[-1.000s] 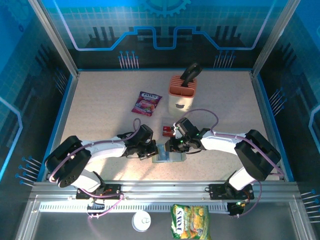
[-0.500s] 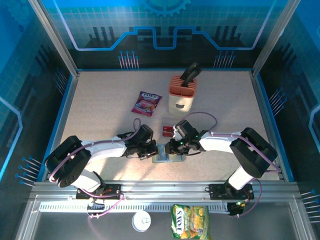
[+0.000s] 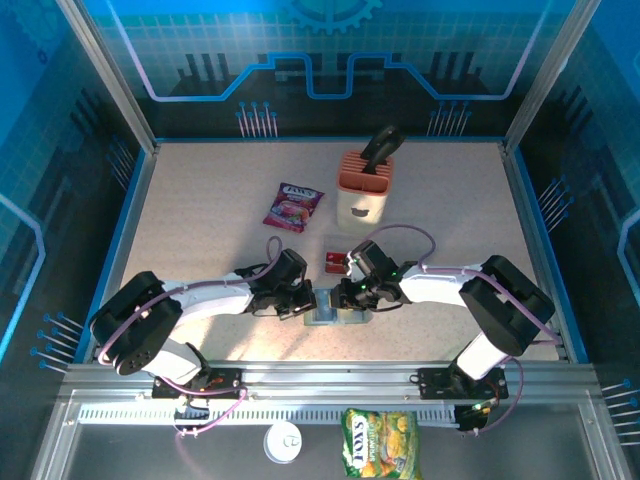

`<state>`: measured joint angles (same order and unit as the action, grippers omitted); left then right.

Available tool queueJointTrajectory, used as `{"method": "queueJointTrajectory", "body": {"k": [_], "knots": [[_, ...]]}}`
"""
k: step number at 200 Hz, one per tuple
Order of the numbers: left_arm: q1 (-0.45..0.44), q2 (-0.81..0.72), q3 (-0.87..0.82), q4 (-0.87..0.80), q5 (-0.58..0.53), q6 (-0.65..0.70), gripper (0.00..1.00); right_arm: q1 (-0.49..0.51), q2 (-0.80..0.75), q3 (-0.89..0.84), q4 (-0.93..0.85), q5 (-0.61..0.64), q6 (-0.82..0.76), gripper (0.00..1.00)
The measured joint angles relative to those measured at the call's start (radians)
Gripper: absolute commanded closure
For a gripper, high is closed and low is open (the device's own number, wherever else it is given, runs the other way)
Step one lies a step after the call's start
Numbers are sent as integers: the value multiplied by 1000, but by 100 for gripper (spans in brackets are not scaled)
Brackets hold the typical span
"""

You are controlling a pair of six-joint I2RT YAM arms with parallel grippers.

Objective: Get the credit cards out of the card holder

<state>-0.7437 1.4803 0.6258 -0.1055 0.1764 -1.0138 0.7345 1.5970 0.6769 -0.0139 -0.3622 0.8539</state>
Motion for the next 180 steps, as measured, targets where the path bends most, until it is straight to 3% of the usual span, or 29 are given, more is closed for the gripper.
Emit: {"method": "queueJointTrajectory", "body": {"k": [180], "knots": [[0, 8, 7, -6, 0, 0, 100, -9, 10, -31, 76, -42, 60, 77]]}}
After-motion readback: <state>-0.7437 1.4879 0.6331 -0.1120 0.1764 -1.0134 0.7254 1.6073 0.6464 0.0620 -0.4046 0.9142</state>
